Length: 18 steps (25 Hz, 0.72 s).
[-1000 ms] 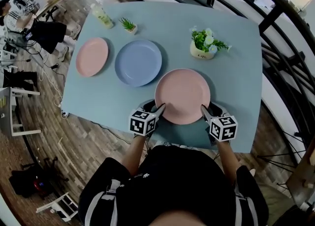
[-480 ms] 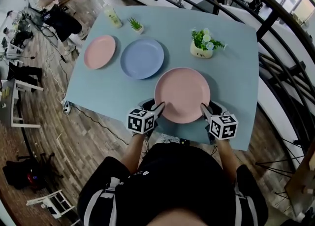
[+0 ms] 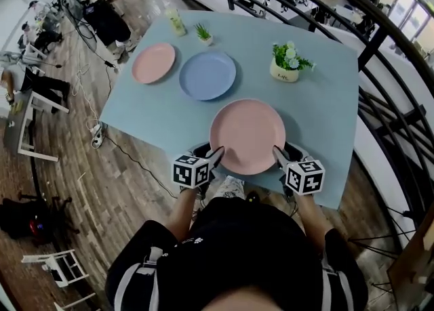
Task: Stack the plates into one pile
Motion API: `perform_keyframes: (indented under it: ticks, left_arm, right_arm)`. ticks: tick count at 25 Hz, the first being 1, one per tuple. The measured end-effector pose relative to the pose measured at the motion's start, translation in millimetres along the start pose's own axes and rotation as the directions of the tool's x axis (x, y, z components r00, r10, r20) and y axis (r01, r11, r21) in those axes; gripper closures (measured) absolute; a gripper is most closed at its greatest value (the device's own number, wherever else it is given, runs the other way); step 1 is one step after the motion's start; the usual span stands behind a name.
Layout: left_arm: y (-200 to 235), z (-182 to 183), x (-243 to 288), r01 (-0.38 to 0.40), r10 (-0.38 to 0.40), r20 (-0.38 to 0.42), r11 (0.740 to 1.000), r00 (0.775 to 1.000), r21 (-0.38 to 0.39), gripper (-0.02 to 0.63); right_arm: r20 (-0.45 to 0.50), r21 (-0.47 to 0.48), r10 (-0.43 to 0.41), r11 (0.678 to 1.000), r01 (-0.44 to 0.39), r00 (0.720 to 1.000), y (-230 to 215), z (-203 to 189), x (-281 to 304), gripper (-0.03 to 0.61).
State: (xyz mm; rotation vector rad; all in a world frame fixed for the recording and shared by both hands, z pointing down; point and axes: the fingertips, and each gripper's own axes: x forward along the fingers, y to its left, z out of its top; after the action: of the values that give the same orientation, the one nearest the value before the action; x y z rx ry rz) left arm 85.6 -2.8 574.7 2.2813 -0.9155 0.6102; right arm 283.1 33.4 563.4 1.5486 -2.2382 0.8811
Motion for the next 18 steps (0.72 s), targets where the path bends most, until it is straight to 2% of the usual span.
perform_keyframes:
  ticks: [5, 9, 14, 18]
  left_arm:
    - [15.7, -9.6, -13.1, -0.024, 0.024, 0.009, 0.999, 1.0, -0.039, 0.443]
    - [28.4, -12.4, -16.7, -0.031, 0.031, -0.003, 0.999, 1.0, -0.035, 0.443]
    - [49.7, 15.4, -17.1, 0.006, -0.003, 0.042, 0.998, 0.999, -0.07, 0.446]
    - [85.0, 39.0, -11.3, 0.013, -0.012, 0.037, 0.999, 0.999, -0.04, 0.449]
  right_arm:
    - [0.013, -0.008, 0.032, 0.999, -0.032, 0.999, 18.3, 2.3, 11.1, 0.428]
    - [0.01, -0.015, 0.031, 0.999, -0.031, 0.999, 27.9, 6.6, 21.5, 0.427]
    - [0.018, 0.012, 0.012, 1.0, -0.012, 1.0, 32.3, 23.2, 41.2, 0.428]
    - [0.026, 0.034, 0.007, 0.999, -0.008, 1.0, 41.4, 37.9, 72.0, 0.426]
